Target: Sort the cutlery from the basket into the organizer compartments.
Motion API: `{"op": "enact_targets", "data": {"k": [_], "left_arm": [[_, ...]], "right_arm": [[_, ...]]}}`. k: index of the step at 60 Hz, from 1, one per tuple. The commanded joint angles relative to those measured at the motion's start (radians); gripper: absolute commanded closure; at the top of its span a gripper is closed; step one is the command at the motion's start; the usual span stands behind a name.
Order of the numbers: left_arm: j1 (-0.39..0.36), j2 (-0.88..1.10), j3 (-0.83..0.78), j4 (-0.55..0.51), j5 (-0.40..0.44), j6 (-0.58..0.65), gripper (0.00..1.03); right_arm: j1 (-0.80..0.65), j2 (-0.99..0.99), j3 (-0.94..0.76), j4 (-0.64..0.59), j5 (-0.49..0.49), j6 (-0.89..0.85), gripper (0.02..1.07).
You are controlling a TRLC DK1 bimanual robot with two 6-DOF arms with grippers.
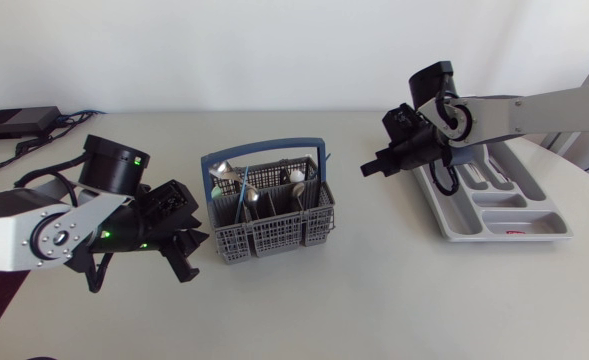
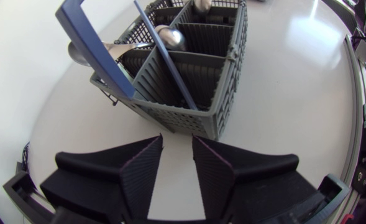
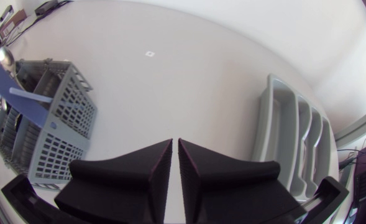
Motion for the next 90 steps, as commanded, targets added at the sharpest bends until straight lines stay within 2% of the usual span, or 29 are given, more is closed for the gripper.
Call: {"op": "enact_targets", "data": {"k": [1,12,34,59,67,73,80,90], "left_arm": [[0.023,0.051,0.043,0.030,0.018,-0.020,0.98],[0.052,0.143,0.075,0.104,0.029,-0.020,0.98],[0.111,0.275,0.173,0.168,0.063,-0.017,0.97],[0.110,0.424,0.288,0.197,0.071,-0.018,0.97],[0.119,0.415,0.285,0.191,0.074,-0.017,0.96],[0.161,0.327,0.242,0.174,0.094,-0.015,0.86],[0.174,0.248,0.185,0.173,0.095,-0.010,0.81],[0.168,0.152,0.118,0.168,0.098,-0.013,0.81]], "right_arm": [[0.035,-0.036,-0.039,-0.026,-0.019,0.041,1.01],[0.122,-0.090,-0.102,-0.043,-0.084,0.075,1.01],[0.276,-0.174,-0.158,-0.076,-0.117,0.101,1.01],[0.329,-0.237,-0.189,-0.104,-0.107,0.081,1.01],[0.329,-0.273,-0.192,-0.112,-0.094,0.076,1.01],[0.337,-0.328,-0.186,-0.124,-0.096,0.075,0.99],[0.371,-0.365,-0.175,-0.125,-0.096,0.081,0.94],[0.420,-0.389,-0.149,-0.122,-0.056,0.093,0.91]]}}
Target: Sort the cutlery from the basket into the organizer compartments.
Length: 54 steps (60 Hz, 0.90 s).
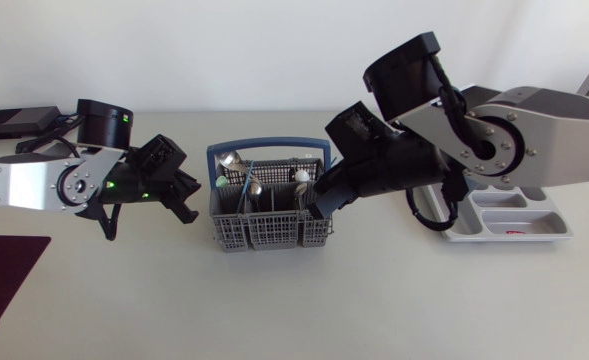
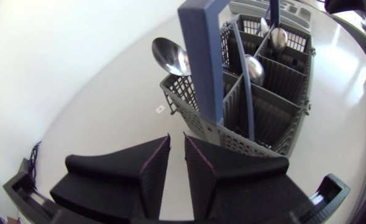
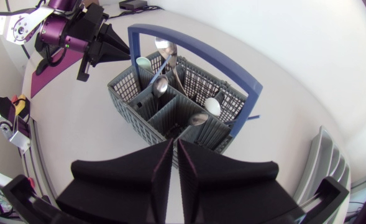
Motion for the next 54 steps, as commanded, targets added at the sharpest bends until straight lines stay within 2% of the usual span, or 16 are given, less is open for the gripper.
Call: {"op": "enact_targets", "data": {"k": [1,9,14,21,49,54], "left_arm": [[-0.010,-0.049,-0.057,-0.015,0.015,-0.014,0.81],[-0.076,-0.155,-0.124,-0.044,0.015,-0.011,0.81],[-0.133,-0.220,-0.157,-0.088,0.017,0.000,0.82],[-0.182,-0.240,-0.186,-0.099,0.017,0.006,0.82],[-0.193,-0.031,-0.117,-0.036,0.009,0.015,0.82],[-0.197,-0.062,-0.112,-0.048,0.002,0.012,0.82]], "right_arm": [[0.018,-0.013,0.016,-0.011,0.020,0.015,0.91],[-0.016,-0.031,-0.025,-0.008,0.023,0.012,1.00],[-0.038,-0.037,-0.056,-0.001,0.023,0.005,1.00],[-0.044,-0.043,-0.074,0.003,0.020,0.001,1.01],[-0.047,-0.031,-0.082,0.052,-0.017,0.005,0.99],[-0.048,-0.023,-0.089,0.078,-0.017,0.020,0.89]]}}
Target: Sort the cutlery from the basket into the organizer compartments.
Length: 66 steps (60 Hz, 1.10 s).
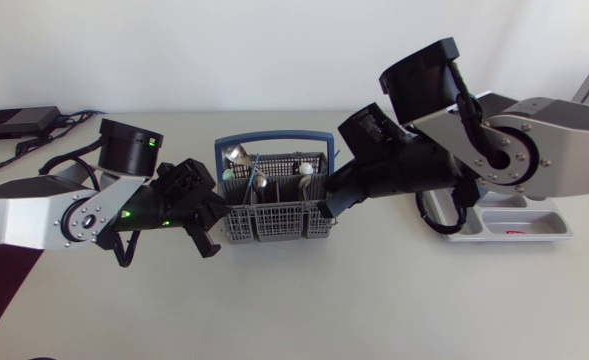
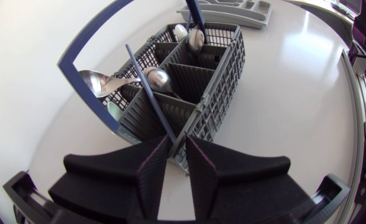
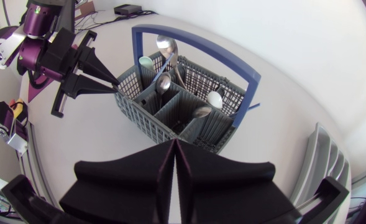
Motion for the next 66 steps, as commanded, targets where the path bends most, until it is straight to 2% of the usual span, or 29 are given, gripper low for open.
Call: {"op": "enact_targets", "data": {"k": [1,9,13,25,53,66], "left_arm": [[-0.009,0.015,-0.012,-0.052,-0.020,0.005,0.82],[-0.027,-0.049,-0.017,-0.078,-0.044,0.003,0.82],[-0.031,-0.080,-0.020,-0.092,-0.047,0.005,0.82],[-0.047,-0.149,-0.038,-0.112,-0.069,0.005,0.82],[-0.109,-0.200,-0.038,-0.118,-0.101,-0.005,0.81],[-0.143,-0.230,-0.055,-0.099,-0.124,-0.023,0.81]], "right_arm": [[-0.008,0.015,-0.034,0.021,-0.005,0.026,0.87],[-0.026,0.047,-0.026,0.047,-0.003,0.067,0.70],[-0.035,0.076,-0.006,0.038,-0.006,0.098,0.65],[-0.057,0.151,0.045,0.030,-0.074,0.182,0.63],[-0.048,0.249,0.088,0.125,-0.068,0.311,0.63],[-0.045,0.271,0.084,0.185,-0.022,0.363,0.63]]}}
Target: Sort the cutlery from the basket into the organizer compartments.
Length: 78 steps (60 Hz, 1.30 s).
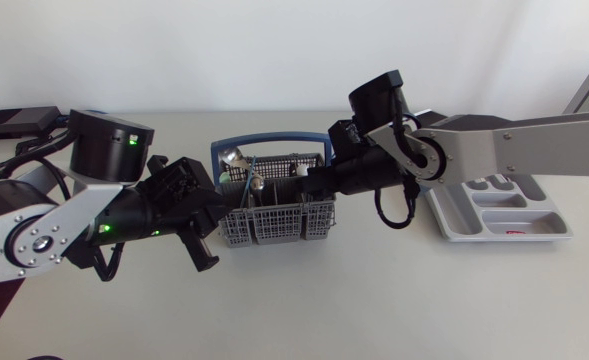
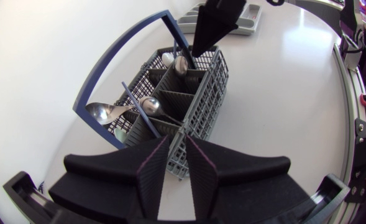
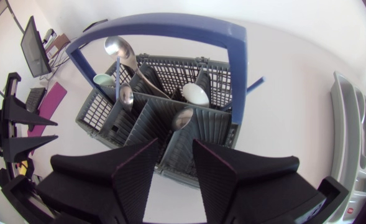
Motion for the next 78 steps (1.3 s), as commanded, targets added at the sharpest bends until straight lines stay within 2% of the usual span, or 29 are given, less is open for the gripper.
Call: {"op": "enact_targets", "data": {"k": [1,20,78], "left_arm": [[-0.017,-0.026,-0.036,0.015,-0.012,-0.023,0.81],[-0.049,-0.060,-0.060,0.049,-0.017,-0.054,0.81],[-0.083,-0.049,-0.089,0.098,-0.018,-0.077,0.81]], "right_arm": [[0.008,0.013,0.009,0.037,0.017,0.052,0.63],[0.013,0.018,-0.029,0.126,0.052,0.109,0.63],[0.017,0.109,-0.034,0.166,0.031,0.161,0.63]]}}
